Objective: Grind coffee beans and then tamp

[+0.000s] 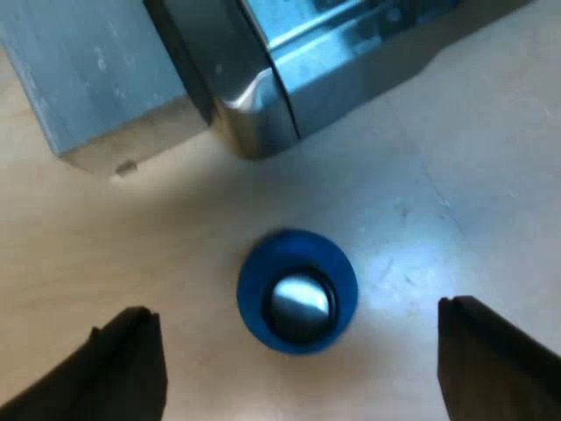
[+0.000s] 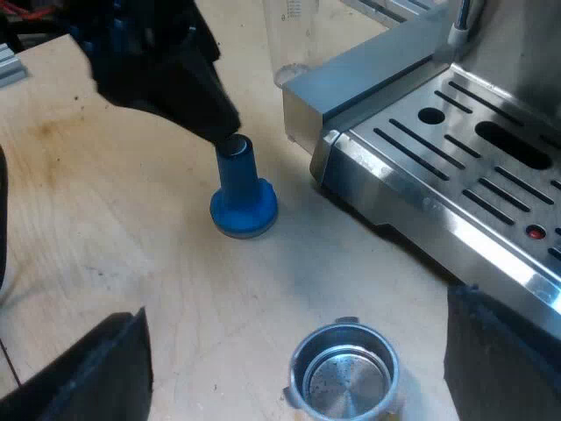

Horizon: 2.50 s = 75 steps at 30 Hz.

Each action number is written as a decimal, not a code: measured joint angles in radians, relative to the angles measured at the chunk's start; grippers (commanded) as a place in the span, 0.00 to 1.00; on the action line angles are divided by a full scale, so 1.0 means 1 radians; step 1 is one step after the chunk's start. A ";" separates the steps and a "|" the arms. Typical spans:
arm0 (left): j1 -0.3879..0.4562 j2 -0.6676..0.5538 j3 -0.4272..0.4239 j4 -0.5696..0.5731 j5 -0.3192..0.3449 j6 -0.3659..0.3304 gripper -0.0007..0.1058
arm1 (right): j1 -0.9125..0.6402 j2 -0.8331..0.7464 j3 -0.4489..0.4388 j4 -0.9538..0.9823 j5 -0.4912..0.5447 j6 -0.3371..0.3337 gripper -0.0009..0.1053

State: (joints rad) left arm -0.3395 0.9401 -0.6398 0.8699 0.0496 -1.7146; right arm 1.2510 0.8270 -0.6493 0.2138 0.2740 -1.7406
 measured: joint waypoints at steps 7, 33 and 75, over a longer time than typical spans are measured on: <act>0.000 0.125 0.000 -0.020 -0.001 0.005 0.63 | 0.000 0.000 0.000 0.000 0.062 0.000 0.67; 0.000 0.371 0.000 -0.083 0.009 0.017 0.01 | 0.000 0.000 0.000 -0.001 0.068 0.000 0.67; -0.184 -0.283 -0.076 0.106 0.150 0.009 0.01 | 0.000 0.000 0.113 -0.009 0.062 0.084 0.67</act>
State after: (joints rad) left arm -0.5240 0.6571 -0.7160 0.9758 0.1998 -1.7055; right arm 1.2510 0.8270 -0.5360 0.2044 0.3361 -1.6562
